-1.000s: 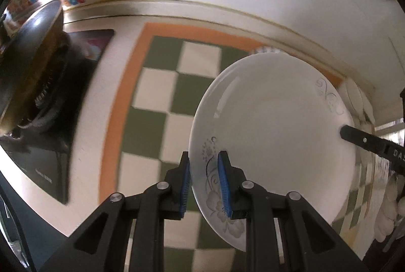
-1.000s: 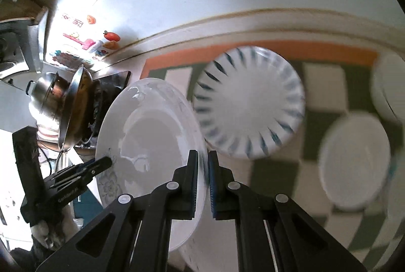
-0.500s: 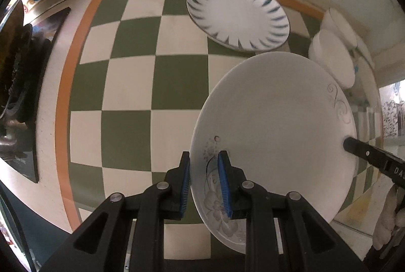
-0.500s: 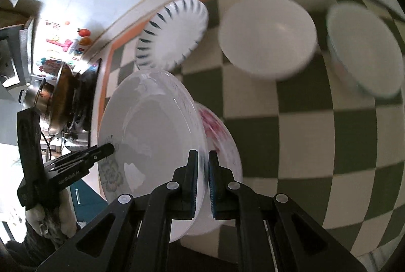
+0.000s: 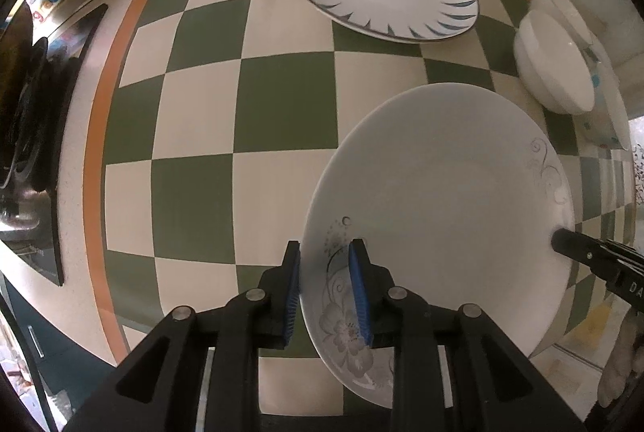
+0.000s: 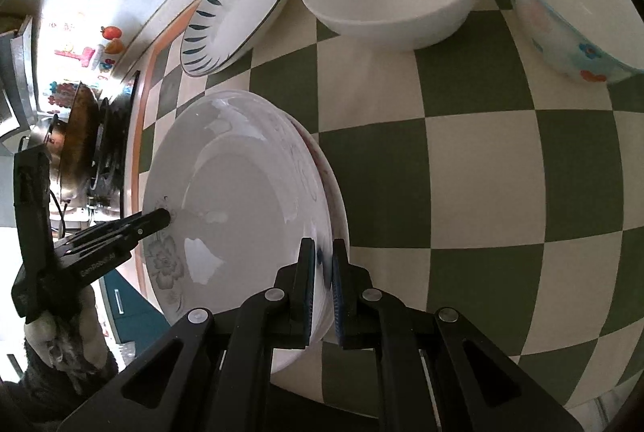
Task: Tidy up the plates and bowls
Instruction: 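Lay the plain white plate with the left gripper into the pink-flower plate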
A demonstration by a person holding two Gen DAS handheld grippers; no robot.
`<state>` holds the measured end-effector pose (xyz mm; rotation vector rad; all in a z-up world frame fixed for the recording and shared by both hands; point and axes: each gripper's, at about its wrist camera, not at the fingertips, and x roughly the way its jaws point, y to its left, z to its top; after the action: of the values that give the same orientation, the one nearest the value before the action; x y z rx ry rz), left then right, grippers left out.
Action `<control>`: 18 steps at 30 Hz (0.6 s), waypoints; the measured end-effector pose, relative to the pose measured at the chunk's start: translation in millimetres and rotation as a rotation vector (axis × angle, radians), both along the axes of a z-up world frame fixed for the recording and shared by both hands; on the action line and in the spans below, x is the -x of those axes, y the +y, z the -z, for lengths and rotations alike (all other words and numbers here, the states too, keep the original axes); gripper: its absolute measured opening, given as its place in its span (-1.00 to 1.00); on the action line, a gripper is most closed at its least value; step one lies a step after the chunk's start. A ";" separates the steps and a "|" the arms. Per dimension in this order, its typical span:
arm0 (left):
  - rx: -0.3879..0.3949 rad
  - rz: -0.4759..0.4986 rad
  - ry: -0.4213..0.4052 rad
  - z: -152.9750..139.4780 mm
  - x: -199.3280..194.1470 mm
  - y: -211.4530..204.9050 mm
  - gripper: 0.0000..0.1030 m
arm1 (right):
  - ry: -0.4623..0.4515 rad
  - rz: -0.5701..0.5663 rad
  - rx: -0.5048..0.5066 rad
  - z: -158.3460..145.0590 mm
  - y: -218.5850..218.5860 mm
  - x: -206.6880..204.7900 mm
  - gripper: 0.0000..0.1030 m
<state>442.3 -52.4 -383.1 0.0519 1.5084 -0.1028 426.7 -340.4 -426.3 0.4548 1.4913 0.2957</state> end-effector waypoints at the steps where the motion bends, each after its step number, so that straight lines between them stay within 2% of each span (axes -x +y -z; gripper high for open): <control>1: -0.004 -0.003 0.000 1.0 0.2 0.3 -0.58 | 0.004 -0.009 0.007 1.2 2.3 -0.6 -0.81; 8: -0.058 0.008 -0.010 4.2 3.0 -5.6 -0.57 | 0.026 -0.041 0.031 3.7 13.8 -4.7 -0.81; 18: -0.080 -0.012 -0.003 11.1 6.2 -17.4 -0.57 | 0.082 -0.087 0.101 -5.1 23.2 -16.4 -0.76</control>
<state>436.1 -69.8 -394.2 0.1067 1.5096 -0.0323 443.1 -317.2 -421.2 0.3248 1.6008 0.2710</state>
